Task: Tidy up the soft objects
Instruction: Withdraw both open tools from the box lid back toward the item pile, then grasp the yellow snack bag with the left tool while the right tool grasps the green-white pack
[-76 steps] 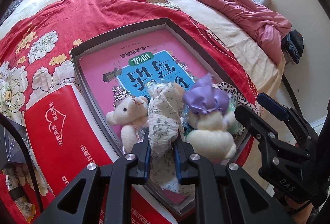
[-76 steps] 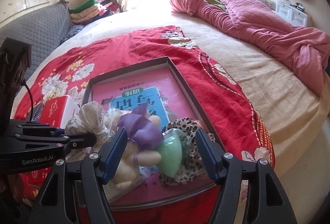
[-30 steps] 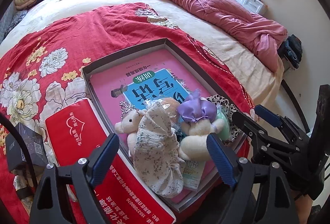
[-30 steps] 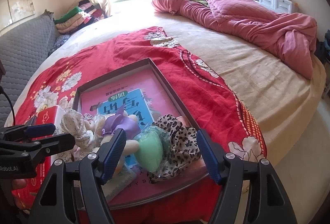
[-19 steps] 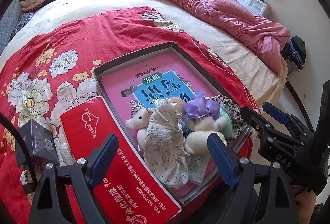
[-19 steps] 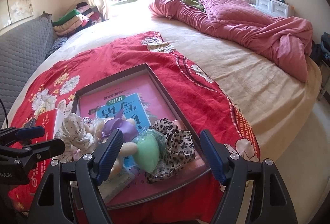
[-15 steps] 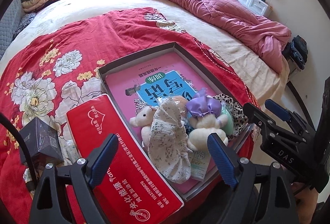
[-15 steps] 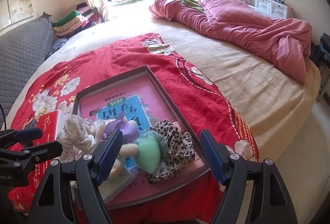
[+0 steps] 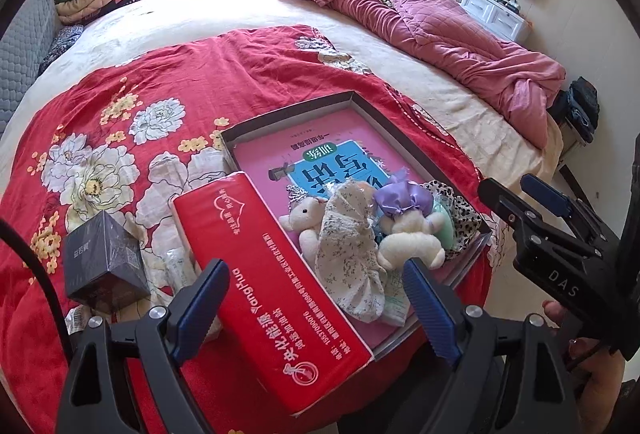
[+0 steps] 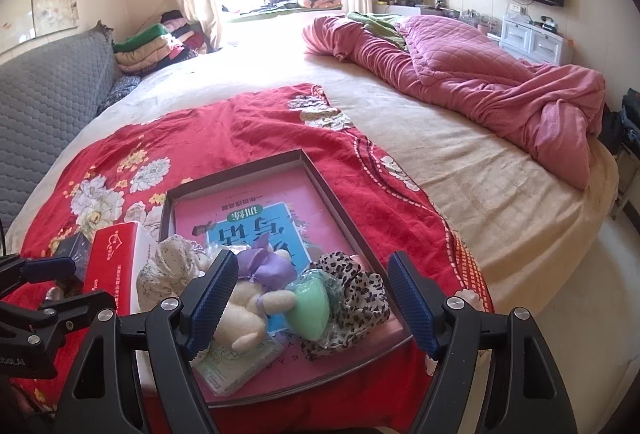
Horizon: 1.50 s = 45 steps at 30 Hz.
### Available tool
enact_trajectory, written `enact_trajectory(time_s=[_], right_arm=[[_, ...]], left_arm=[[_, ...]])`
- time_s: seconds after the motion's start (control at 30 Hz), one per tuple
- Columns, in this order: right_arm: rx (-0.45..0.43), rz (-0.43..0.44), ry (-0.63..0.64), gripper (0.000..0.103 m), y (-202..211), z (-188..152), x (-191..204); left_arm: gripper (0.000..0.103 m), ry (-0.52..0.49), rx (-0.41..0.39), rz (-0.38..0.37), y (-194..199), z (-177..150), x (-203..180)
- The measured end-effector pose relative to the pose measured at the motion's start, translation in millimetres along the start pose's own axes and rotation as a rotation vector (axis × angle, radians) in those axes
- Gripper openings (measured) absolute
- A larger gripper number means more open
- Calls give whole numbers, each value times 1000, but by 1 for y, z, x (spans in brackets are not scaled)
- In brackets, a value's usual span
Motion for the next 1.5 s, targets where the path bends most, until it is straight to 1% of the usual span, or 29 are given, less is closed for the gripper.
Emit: enact_trajectory(time_s=[0.07,0.17,0.37,0.5,0.63,0.73,0.83,0.9,1.03,1.13,1.3,1.4,1.5], right_arm=[[-10,17,28,78,5,4,11],[-25,47,86,78,13,8,32],[-54,109,220,78,28,12,86],[-62,159,306,78,35,8,127],[-49,212,399,78,37,-4,174],[-35,247,491,78,38,-18,212],[-25,260,603,78,35,-36,249],[-16,265,680,78,29,-51,271],[22,237,883,78,14,-87,302],[44,186,995,78,0,-111,310],[64,129,1086,78,-24,-137,318],[107,71,1170,78,-41,-152,319],[127,36,1184,78,-55,-159,318]], left_arm=[[88,14,-3,9,6,-3,10],[88,35,-4,44,18,-10,32],[88,96,-1,113,44,-33,91],[88,153,-2,173,59,-52,137],[88,234,12,218,66,-72,183],[88,275,28,245,66,-88,212],[88,322,43,260,62,-102,235],[88,358,53,251,59,-109,247],[88,389,66,234,50,-119,261],[88,411,71,213,42,-124,266],[88,430,86,203,33,-132,271],[88,436,86,197,32,-132,273],[88,440,78,187,31,-130,274]])
Point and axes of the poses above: each gripper's, at about its wrist camera, not at the fingertips, and y roughly against the way its jaws point, x to its left, z to its top, the point moved 5 cm from there along -y, roughly the way its jaws point, and after that the axes turned 10 degrees about -x, right-handed, at the moved point
